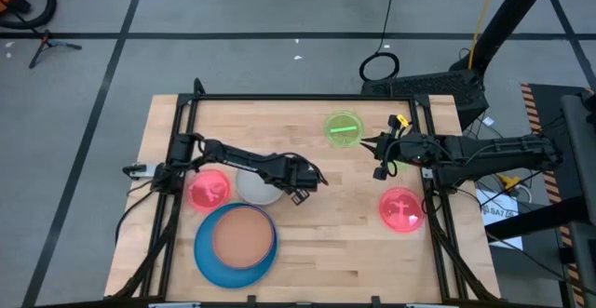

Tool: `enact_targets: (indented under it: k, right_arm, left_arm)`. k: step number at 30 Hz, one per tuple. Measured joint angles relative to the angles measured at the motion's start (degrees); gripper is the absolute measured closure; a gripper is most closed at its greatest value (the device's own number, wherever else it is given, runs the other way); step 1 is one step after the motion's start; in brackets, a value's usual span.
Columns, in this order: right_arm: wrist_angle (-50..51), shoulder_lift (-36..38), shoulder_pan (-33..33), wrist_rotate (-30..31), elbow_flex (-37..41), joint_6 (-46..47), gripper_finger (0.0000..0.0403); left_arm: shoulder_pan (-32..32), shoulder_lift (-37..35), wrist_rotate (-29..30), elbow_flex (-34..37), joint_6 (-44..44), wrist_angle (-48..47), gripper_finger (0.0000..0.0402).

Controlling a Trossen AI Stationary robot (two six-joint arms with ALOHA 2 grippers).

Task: Stack plastic plates
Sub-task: Stack the gray plate on the brown plate

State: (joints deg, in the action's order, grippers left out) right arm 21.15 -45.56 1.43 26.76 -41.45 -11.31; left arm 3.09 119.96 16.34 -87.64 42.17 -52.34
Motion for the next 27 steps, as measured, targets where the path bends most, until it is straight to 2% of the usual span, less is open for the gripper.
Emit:
enact_targets:
  k: [14,27]
  right_arm:
    - [0.1,0.0,0.0,0.0,0.0,0.0,0.0371]
    - [0.1,0.0,0.0,0.0,0.0,0.0,0.0371]
  left_arm:
    - [0.5,0.1,-0.9,0.0,1.8,-1.4,0.0279]
    - [0.7,0.1,-1.9,0.0,-1.1,-1.1,0.0279]
